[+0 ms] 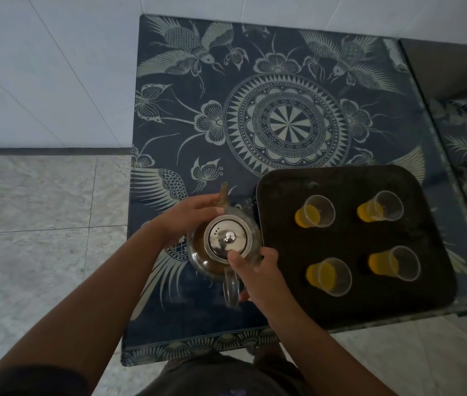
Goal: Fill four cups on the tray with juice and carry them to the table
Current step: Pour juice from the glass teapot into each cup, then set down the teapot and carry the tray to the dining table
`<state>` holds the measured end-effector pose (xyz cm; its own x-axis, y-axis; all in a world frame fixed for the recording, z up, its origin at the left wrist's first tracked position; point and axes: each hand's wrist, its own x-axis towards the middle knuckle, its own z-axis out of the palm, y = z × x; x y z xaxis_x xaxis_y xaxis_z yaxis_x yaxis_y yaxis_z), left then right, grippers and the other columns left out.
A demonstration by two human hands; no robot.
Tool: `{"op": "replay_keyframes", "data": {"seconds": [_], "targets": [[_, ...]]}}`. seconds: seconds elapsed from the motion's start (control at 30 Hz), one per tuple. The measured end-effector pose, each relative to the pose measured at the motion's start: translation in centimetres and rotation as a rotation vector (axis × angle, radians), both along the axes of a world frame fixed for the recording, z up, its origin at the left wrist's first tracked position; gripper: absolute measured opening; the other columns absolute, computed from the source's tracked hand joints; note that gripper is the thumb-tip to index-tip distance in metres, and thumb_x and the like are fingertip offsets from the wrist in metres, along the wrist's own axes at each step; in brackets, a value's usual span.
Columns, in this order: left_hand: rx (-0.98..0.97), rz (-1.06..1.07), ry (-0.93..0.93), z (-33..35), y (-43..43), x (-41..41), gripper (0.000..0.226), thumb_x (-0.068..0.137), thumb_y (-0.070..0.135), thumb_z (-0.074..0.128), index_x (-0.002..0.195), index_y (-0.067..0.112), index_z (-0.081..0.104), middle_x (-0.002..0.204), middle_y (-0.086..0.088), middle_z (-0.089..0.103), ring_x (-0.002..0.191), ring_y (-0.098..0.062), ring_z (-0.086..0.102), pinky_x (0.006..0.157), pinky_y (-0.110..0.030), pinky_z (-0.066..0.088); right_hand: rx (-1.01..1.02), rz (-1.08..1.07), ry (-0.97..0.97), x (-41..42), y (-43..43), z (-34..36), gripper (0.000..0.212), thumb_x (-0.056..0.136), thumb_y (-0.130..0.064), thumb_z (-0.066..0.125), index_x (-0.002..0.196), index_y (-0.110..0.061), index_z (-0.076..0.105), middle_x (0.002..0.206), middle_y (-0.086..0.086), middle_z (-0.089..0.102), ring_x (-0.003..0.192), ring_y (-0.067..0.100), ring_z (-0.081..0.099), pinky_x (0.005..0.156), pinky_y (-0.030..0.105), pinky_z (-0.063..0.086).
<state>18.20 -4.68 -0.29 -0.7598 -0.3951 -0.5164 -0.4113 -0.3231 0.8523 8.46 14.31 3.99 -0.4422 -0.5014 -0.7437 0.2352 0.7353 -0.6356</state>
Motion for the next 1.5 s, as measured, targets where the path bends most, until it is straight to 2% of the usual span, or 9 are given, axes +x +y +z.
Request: {"op": "replay_keyframes", "data": {"seconds": [0.2, 0.4, 0.57, 0.7, 0.83, 0.93, 1.1, 1.23, 1.5], "targets": [[-0.028, 0.029, -0.025, -0.2, 0.3, 0.5, 0.049, 0.089, 0.030, 0.067, 0.136, 0.015, 0.066, 0.123, -0.008, 0.077, 0.116, -0.025, 0.073, 0.108, -0.048, 0.052, 0.006, 0.024, 0.003, 0.0, 0.3, 0.0, 0.059, 0.089, -0.043, 0.071, 0.126, -0.023, 0.029, 0.103, -0.007, 0.058, 0.086, 0.013, 0.066, 0.056, 0.021, 0.053], [-0.067, 0.073, -0.058, 0.0, 0.9, 0.7, 0.041, 0.097, 0.023, 0.067, 0.137, 0.014, 0.064, 0.123, -0.008, 0.076, 0.114, -0.025, 0.073, 0.109, -0.054, 0.051, -0.003, 0.059, 0.039, -0.1, 0.5, -0.7, 0.066, 0.086, -0.049, 0.072, 0.130, -0.022, 0.032, 0.106, -0.009, 0.060, 0.093, 0.014, 0.067, 0.076, 0.032, 0.059], [-0.082, 0.098, -0.068, 0.5, 1.2, 0.6, 0.046, 0.092, 0.027, 0.071, 0.136, 0.013, 0.064, 0.123, -0.007, 0.075, 0.114, -0.024, 0.072, 0.107, -0.051, 0.053, -0.001, 0.080, 0.009, -0.2, 0.4, -0.2, 0.062, 0.088, -0.046, 0.070, 0.128, -0.020, 0.030, 0.105, -0.007, 0.057, 0.088, 0.015, 0.066, 0.055, 0.021, 0.052], [-0.111, 0.084, -0.079, 0.9, 1.4, 0.5, 0.032, 0.102, 0.013, 0.061, 0.133, 0.010, 0.067, 0.117, -0.007, 0.079, 0.107, -0.021, 0.076, 0.098, -0.039, 0.057, 0.011, 0.103, 0.019, -0.5, 0.3, -0.2, 0.066, 0.086, -0.049, 0.071, 0.128, -0.018, 0.031, 0.106, -0.006, 0.058, 0.090, 0.014, 0.066, 0.054, 0.019, 0.051], [-0.136, 0.081, -0.085, 1.4, 1.7, 0.6, 0.030, 0.102, 0.013, 0.060, 0.131, 0.010, 0.069, 0.116, -0.008, 0.079, 0.106, -0.023, 0.076, 0.096, -0.038, 0.057, 0.039, 0.141, 0.027, -0.8, 0.3, 0.2, 0.064, 0.087, -0.052, 0.069, 0.126, -0.018, 0.032, 0.103, -0.005, 0.059, 0.079, 0.012, 0.065, 0.047, 0.017, 0.048], [-0.223, 0.107, -0.149, 2.4, 2.0, 0.5, 0.031, 0.100, 0.018, 0.065, 0.130, 0.012, 0.070, 0.114, -0.006, 0.079, 0.104, -0.019, 0.077, 0.097, -0.035, 0.057, 0.056, 0.178, 0.026, -1.2, 0.4, 0.6, 0.061, 0.089, -0.053, 0.066, 0.128, -0.017, 0.035, 0.102, -0.005, 0.060, 0.071, 0.012, 0.064, 0.046, 0.018, 0.048], [-0.477, 0.131, -0.304, 3.8, 2.2, 0.3, 0.041, 0.098, 0.028, 0.068, 0.135, 0.009, 0.066, 0.126, -0.007, 0.073, 0.115, -0.023, 0.069, 0.107, -0.048, 0.052, 0.044, 0.253, 0.027, -2.2, 1.4, 1.6, 0.060, 0.090, -0.056, 0.062, 0.133, -0.018, 0.042, 0.101, -0.007, 0.060, 0.070, 0.010, 0.063, 0.045, 0.015, 0.046], [-0.615, 0.124, -0.411, 5.9, 3.6, 0.0, 0.039, 0.097, 0.027, 0.068, 0.132, 0.009, 0.067, 0.122, -0.008, 0.073, 0.112, -0.023, 0.068, 0.106, -0.047, 0.052, 0.018, 0.349, 0.042, -3.7, 2.7, 2.4, 0.064, 0.093, -0.050, 0.061, 0.145, -0.022, 0.035, 0.101, -0.011, 0.058, 0.069, 0.009, 0.063, 0.050, 0.017, 0.048], [-0.879, 0.281, -0.561, 9.8, 11.4, -3.4, 0.034, 0.098, 0.020, 0.066, 0.131, 0.010, 0.068, 0.122, -0.008, 0.073, 0.096, -0.016, 0.062, 0.083, -0.027, 0.045, -0.077, 0.502, 0.106, -9.7, 6.7, 3.7, 0.060, 0.096, -0.041, 0.060, 0.148, -0.023, 0.037, 0.103, -0.009, 0.055, 0.062, 0.010, 0.066, 0.070, 0.030, 0.059]]}}
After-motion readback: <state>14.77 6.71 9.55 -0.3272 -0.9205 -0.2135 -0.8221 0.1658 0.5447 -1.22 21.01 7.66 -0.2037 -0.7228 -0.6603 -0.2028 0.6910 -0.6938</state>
